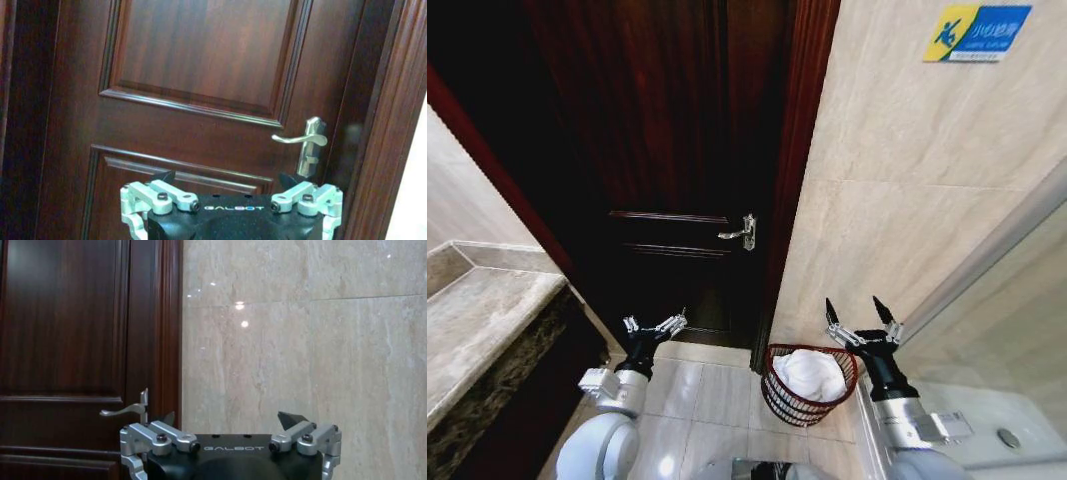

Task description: Discard the used towel into the hamper.

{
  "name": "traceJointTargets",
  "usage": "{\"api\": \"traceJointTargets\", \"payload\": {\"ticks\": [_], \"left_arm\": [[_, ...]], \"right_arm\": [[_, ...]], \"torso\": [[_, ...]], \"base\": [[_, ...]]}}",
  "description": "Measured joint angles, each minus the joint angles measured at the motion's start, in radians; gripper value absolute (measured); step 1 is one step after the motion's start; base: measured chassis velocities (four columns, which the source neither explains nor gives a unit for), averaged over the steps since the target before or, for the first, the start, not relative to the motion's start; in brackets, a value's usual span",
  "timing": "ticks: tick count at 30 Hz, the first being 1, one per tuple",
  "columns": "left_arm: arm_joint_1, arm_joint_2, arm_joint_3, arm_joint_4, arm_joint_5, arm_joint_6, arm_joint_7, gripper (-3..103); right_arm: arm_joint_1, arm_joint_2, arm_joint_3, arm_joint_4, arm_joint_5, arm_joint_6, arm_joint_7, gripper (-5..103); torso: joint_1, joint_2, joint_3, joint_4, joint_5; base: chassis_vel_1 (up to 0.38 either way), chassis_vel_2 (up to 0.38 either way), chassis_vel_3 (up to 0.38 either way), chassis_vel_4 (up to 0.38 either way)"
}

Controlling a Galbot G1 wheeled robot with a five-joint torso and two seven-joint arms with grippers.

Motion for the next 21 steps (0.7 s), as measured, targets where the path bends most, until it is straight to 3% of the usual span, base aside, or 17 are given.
{"api": "traceJointTargets", "payload": {"ticks": [21], "left_arm": [[0.0, 0.0, 0.0, 0.0, 0.0, 0.0, 0.0, 100]], "right_arm": [[0.0, 0.0, 0.0, 0.0, 0.0, 0.0, 0.0, 100]], "torso": [[0.0, 0.0, 0.0, 0.0, 0.0001]], "base": [[0.026, -0.027, -0.029, 0.025]]}}
